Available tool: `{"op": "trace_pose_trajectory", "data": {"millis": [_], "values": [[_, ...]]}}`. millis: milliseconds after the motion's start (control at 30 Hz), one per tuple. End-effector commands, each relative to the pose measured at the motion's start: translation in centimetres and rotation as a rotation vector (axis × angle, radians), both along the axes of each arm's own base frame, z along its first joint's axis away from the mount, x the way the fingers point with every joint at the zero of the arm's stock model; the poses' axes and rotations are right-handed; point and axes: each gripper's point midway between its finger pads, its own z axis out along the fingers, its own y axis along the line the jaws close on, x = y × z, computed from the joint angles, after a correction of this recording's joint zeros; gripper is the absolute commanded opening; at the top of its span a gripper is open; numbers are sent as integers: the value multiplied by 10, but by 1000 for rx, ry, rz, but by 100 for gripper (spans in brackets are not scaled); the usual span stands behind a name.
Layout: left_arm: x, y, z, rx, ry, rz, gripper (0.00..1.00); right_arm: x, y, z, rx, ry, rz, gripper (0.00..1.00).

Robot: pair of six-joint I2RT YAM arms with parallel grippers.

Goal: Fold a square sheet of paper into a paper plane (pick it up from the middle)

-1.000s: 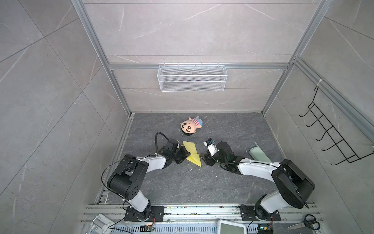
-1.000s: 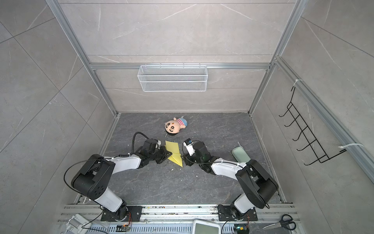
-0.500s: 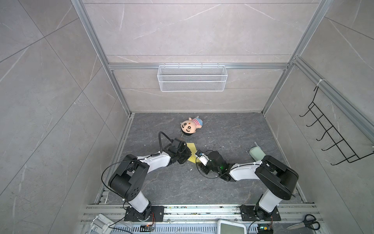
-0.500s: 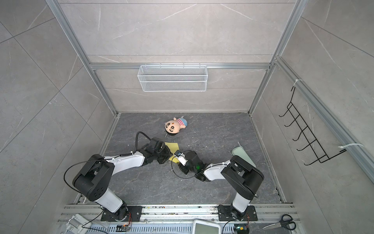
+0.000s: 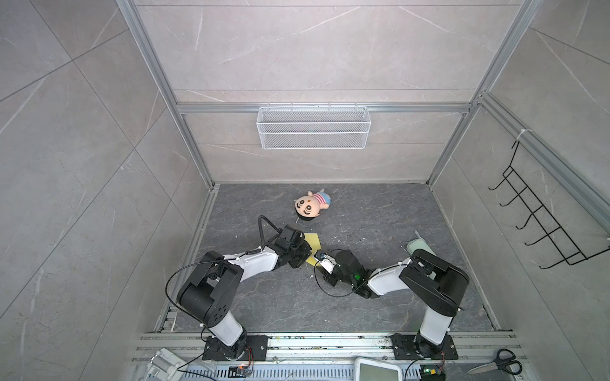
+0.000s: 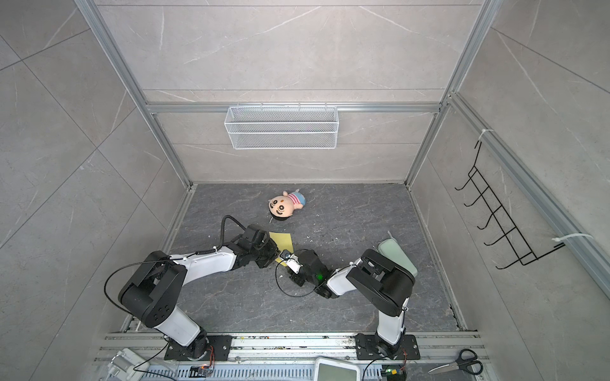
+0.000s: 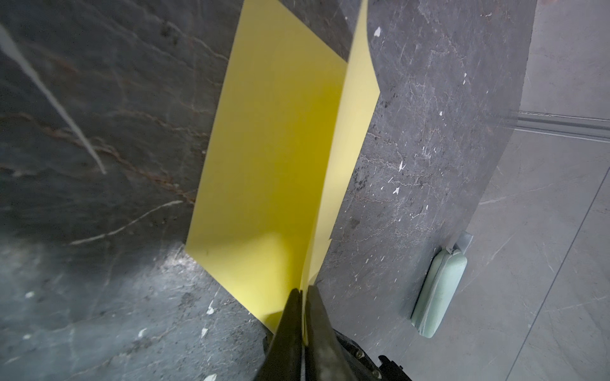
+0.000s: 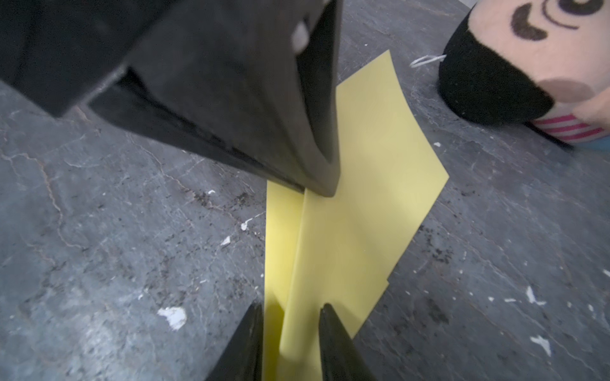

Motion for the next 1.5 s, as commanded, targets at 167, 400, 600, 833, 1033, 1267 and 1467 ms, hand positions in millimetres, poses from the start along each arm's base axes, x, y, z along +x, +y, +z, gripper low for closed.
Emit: {"op": "trace_pose_trajectory", "data": {"millis": [167,400,600,833,1033,1267,1467], "values": [[4,0,6,-7,17,22,16,12,1,3,3,-60,-41,21],[3,17,0,-5,41,45,28,8,1,4,10,-59,-29,9],[9,30,15,-15,4,33,42,3,3,1,28,-11,-15,6],[7,70,36,4,-87,83,58,-1,5,-4,90,116,-24,4],[-9,94,44,15,-163,126,61,-4,9,-7,150,219,-27,4],[-20,82,36,-34,-188,66,48,-4,13,-6,240,350,-23,4],[-22,61,22,-68,-170,15,33,-2,15,-7,301,453,-32,4]]}}
